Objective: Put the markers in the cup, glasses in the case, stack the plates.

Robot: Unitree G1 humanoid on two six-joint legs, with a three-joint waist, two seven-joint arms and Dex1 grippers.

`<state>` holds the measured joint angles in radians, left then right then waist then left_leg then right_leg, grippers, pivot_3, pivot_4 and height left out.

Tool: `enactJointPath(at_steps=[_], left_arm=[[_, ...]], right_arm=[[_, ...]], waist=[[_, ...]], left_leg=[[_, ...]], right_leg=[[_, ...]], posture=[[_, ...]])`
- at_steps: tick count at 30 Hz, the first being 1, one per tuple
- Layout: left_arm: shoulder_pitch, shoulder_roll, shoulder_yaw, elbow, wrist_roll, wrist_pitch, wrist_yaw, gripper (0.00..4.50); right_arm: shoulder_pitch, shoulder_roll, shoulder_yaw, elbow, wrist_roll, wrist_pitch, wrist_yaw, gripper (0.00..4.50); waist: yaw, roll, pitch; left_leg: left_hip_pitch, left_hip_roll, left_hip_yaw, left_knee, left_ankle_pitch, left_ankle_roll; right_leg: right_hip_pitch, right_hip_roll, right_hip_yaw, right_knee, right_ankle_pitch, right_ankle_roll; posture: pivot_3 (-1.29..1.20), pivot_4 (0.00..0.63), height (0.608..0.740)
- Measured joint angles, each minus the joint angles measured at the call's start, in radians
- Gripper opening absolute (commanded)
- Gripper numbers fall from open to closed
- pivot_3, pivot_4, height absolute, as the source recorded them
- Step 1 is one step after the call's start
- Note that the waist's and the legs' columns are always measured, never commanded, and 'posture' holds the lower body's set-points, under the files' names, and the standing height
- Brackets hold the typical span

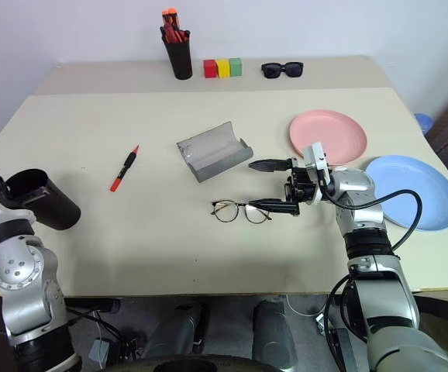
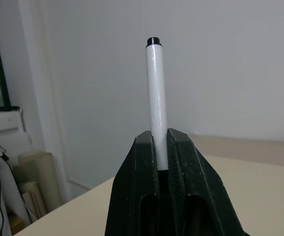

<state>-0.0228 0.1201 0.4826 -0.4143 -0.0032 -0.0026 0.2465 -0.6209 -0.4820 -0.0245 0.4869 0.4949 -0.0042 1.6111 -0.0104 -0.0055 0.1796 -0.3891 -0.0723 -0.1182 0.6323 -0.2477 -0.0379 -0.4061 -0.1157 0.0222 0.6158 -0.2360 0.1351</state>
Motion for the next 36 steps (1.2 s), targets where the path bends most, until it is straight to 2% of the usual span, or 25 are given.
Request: enactJointPath(at_steps=[12,36], left_arm=[[-0.024,0.036,-0.009,0.072,0.022,-0.051,-0.004,0.05],[-0.009,0.038,-0.02,0.129,0.067,-0.109,0.0,0.05]], right_arm=[[0.021,0.004,0.0,-0.051,0.001,0.034,-0.014,4.5],[0.018,0.035,-0.011,-0.074,0.028,0.086,-0.056,4.5]], waist=[[-0.001,0.0,0.0],[-0.001,0.0,0.0]], left_leg=[[0.0,0.0,0.0,0.0,0.0,0.0],[0.0,0.0,0.0,0.0,0.0,0.0]], right_leg=[[0.0,0.0,0.0,0.0,0.0,0.0],[-0.001,0.0,0.0,0.001,0.0,0.0]], posture=[[0.0,0.15,0.74],[0.0,0.15,0.74]])
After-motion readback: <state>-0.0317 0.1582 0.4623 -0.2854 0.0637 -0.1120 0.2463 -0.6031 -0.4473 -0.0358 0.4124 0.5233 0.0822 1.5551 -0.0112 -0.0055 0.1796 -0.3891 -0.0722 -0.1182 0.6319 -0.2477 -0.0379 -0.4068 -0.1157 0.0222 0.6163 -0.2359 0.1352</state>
